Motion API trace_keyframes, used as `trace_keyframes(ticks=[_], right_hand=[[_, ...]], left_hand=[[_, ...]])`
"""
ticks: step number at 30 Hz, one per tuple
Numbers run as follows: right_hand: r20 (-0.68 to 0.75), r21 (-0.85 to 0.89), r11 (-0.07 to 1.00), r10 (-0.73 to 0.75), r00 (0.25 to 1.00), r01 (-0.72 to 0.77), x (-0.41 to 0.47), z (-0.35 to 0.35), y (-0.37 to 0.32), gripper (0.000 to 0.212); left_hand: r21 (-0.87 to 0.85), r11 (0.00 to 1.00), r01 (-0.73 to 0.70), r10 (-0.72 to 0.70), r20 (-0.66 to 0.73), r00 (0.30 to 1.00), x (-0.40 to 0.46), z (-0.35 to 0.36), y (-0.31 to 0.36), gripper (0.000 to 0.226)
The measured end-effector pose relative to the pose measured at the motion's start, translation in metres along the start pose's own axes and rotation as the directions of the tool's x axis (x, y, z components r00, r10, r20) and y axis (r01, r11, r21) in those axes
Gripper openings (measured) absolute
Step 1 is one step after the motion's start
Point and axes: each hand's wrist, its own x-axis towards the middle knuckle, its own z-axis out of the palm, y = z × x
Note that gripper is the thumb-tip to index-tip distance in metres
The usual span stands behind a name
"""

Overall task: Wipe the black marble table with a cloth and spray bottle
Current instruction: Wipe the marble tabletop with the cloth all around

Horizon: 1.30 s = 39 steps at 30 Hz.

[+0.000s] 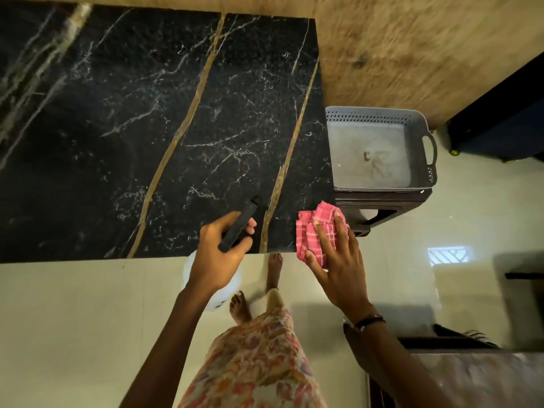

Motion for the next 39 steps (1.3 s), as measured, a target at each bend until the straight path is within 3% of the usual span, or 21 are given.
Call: trace_keyframes(ticks=[5,13,17,24,29,35,39], right_hand=[[0.002,0.005,0.999,-0.043,0.999,0.043,0.005,0.002,0.01,0.067],[-0.053,-0.078,0.997,-0.006,0.999,0.001,0.076,-0.002,-0.004,0.063],[-0.114,-0.057,0.984,-0.175,0.978,0.169,0.041,-0.003,0.013,0.06],[-0.018,-0.202,0.886,-0.429,0.903,0.417,0.001,0.003,0.046,0.061],[0.133,-0.325,0.726,-0.599,0.789,0.606,0.04,0.009,-0.014,0.058],[0.16,-0.285,0.681,-0.66,0.734,0.674,0.056,0.044,-0.135,0.061],[0.199,-0.27,0.621,-0.712,0.674,0.736,0.065,0.047,-0.149,0.062]], left_hand=[[-0.117,0.989,0.086,-0.093,-0.051,0.994,-0.026,-0.005,-0.02,0.018],[-0.069,0.994,0.083,-0.09,-0.103,0.991,-0.054,-0.008,-0.038,0.017],[-0.05,0.997,0.06,-0.067,-0.142,0.988,-0.066,-0.007,-0.041,0.018],[-0.116,0.989,0.086,-0.113,-0.252,0.961,-0.097,-0.002,-0.049,0.019],[-0.17,0.98,0.101,-0.153,-0.331,0.931,-0.115,0.001,-0.056,0.022],[-0.18,0.978,0.106,-0.175,-0.433,0.884,-0.126,-0.004,-0.058,0.022],[-0.207,0.973,0.099,-0.188,-0.477,0.859,-0.129,-0.016,-0.063,0.024]])
